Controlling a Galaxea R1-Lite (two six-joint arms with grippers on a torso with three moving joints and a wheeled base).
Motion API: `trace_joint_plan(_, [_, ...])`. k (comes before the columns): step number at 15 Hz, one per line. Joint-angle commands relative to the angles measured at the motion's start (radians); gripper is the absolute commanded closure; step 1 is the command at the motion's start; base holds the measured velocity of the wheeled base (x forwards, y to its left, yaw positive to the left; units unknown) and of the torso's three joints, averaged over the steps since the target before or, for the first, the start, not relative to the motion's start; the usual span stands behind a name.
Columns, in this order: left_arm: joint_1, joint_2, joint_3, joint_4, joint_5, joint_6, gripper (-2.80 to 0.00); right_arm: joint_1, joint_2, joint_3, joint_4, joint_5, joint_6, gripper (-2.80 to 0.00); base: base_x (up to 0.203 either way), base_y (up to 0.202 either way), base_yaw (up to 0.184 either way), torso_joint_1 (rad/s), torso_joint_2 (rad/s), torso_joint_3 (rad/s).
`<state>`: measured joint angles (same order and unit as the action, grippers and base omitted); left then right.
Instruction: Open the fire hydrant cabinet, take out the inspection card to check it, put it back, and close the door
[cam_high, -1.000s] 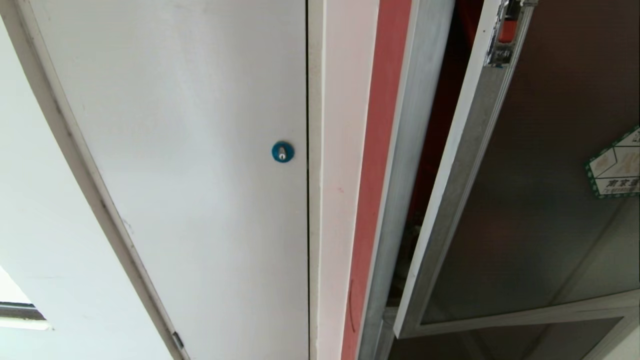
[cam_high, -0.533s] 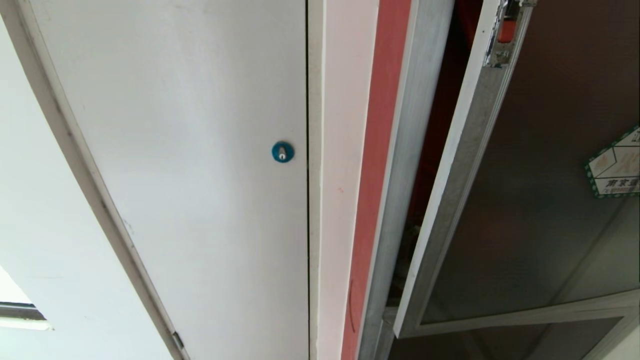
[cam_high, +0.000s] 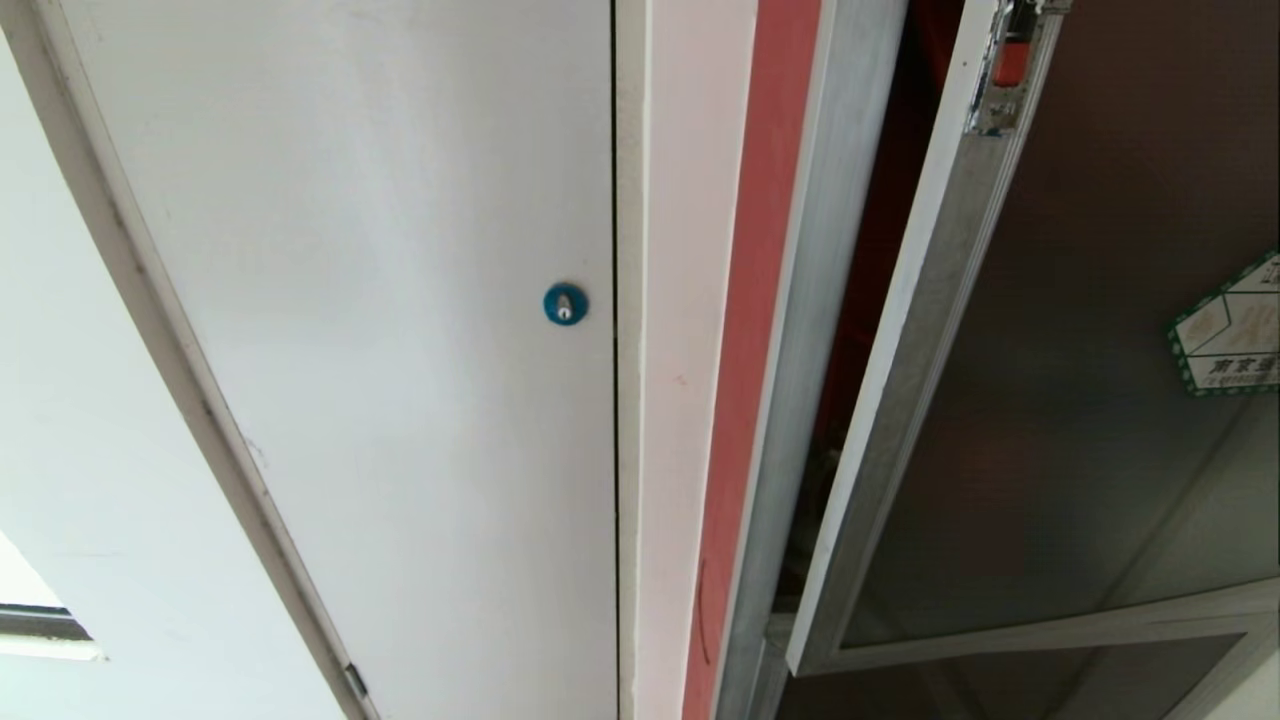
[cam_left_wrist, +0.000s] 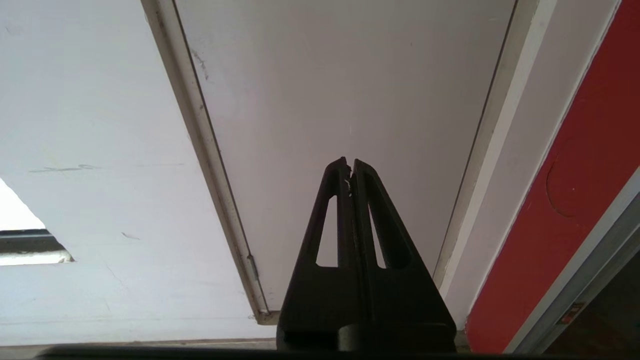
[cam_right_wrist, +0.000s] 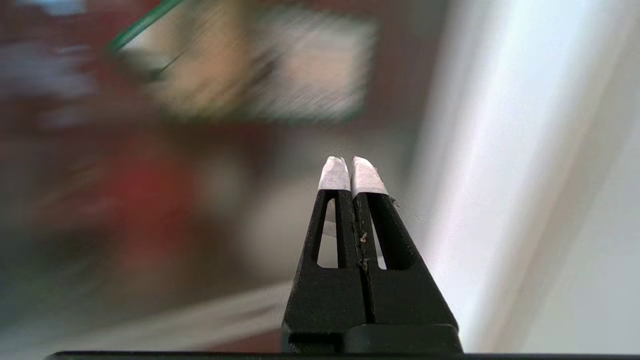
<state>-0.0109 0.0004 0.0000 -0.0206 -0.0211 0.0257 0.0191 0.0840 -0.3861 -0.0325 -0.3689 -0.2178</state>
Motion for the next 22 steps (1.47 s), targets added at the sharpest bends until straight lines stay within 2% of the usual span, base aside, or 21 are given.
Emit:
trace_joint_plan(1, [0.0,0.001,0.012,-0.001,0.0,0.0,0.0,-0.002,-0.078,0.105,0.003,0.143,0.169,0.0,0.0,0.0,0.0,0.0,0.0,0.0])
trace_joint_plan(2, [0.0,0.001,0.012,-0.001,0.0,0.0,0.0,-0.003,-0.081,0.143,0.004,0.221,0.23,0.0,0.0,0.0,0.0,0.0,0.0,0.0])
trace_joint_plan(6, [0.0,0.0,0.012,-0.001,0.0,0.0,0.0,-0.004,-0.082,0.282,-0.013,0.303,0.253,0.0,0.0,0.0,0.0,0.0,0.0,0.0])
trace_joint_plan(9, [0.0,0.0,0.012,-0.001,0.0,0.0,0.0,-0.004,-0.082,0.367,-0.062,0.328,0.234,0.0,0.0,0.0,0.0,0.0,0.0,0.0])
trace_joint_plan(10, [0.0,0.001,0.012,-0.001,0.0,0.0,0.0,-0.004,-0.082,0.388,-0.058,0.342,0.204,0.0,0.0,0.0,0.0,0.0,0.0,0.0])
trace_joint_plan(13, [0.0,0.0,0.012,-0.001,0.0,0.0,0.0,-0.004,-0.082,0.389,-0.002,0.353,0.186,0.0,0.0,0.0,0.0,0.0,0.0,0.0])
trace_joint_plan(14, [0.0,0.001,0.012,-0.001,0.0,0.0,0.0,-0.004,-0.082,0.388,0.036,0.361,0.189,0.0,0.0,0.0,0.0,0.0,0.0,0.0])
trace_joint_plan(22, [0.0,0.0,0.012,-0.001,0.0,0.0,0.0,-0.004,-0.082,0.388,0.025,0.361,0.236,0.0,0.0,0.0,0.0,0.0,0.0,0.0])
